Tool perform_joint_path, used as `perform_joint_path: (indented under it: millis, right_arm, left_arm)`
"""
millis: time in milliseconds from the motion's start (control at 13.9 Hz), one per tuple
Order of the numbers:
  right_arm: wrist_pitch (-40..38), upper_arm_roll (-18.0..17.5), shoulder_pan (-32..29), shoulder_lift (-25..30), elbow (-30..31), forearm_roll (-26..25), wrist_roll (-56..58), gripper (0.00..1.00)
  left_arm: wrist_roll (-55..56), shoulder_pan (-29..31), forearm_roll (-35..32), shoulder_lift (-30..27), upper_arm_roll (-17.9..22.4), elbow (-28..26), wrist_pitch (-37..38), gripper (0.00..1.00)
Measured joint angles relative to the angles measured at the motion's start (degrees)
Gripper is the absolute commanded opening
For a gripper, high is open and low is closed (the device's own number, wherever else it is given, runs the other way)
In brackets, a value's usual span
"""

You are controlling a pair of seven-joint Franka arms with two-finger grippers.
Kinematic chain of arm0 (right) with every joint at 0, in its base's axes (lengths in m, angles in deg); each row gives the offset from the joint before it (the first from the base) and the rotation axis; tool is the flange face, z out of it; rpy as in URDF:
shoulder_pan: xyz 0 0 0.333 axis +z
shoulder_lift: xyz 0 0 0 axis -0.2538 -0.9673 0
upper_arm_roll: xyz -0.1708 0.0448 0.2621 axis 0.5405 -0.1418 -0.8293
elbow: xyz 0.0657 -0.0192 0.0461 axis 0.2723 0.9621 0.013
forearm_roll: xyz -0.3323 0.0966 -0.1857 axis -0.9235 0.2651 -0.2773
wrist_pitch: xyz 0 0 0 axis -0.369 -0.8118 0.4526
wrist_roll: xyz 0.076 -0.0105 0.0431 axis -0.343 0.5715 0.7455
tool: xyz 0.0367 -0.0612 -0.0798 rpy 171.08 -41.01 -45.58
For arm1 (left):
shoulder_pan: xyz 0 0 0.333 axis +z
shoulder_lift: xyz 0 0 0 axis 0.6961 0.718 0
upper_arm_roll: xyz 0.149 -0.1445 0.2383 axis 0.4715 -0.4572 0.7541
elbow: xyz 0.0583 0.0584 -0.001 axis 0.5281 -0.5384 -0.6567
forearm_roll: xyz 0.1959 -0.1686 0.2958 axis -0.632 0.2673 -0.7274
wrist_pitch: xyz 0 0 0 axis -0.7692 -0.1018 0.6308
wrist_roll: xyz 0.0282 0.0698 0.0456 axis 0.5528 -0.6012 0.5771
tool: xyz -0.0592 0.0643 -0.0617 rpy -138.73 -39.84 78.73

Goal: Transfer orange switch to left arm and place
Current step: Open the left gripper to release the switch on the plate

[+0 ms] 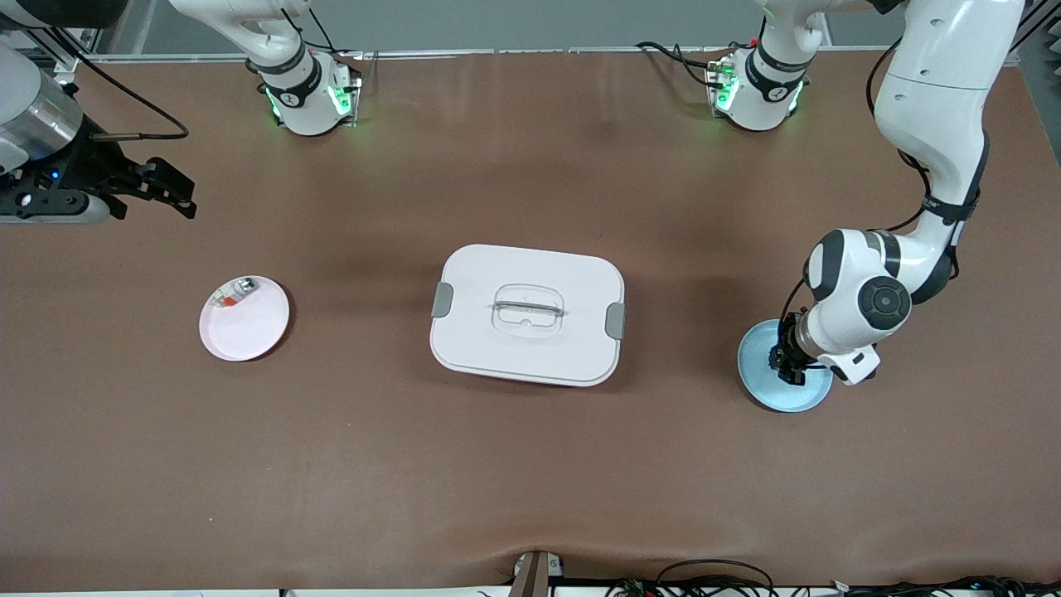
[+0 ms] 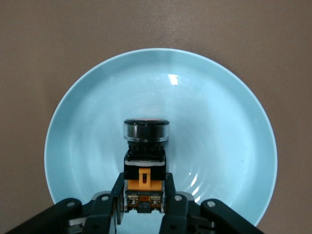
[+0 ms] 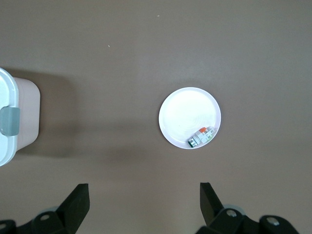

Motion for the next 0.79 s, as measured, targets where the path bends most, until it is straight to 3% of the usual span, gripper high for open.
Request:
perform_joint_path:
  millis: [72, 504, 793]
  right_arm:
    - [0.6, 0.0, 0.1, 0.0, 0.0, 0.2, 0.0, 1.00]
    - [1.8, -0.1, 0.9, 0.0, 0.0, 0.4, 0.0, 1.00]
    - [1.8, -0.1, 1.0, 0.0, 0.0, 0.5, 0.0, 1.00]
  left_arm:
    - [0.0, 0.0, -0.1, 0.0, 0.0, 0.1, -0.1, 1.00]
    - [0.0, 0.1, -0.2, -0.4, 0.0, 1.2, 0.2, 1.00]
    - [-2.5, 0.1, -0.4, -2.5, 0.0, 5.6, 11.1, 1.00]
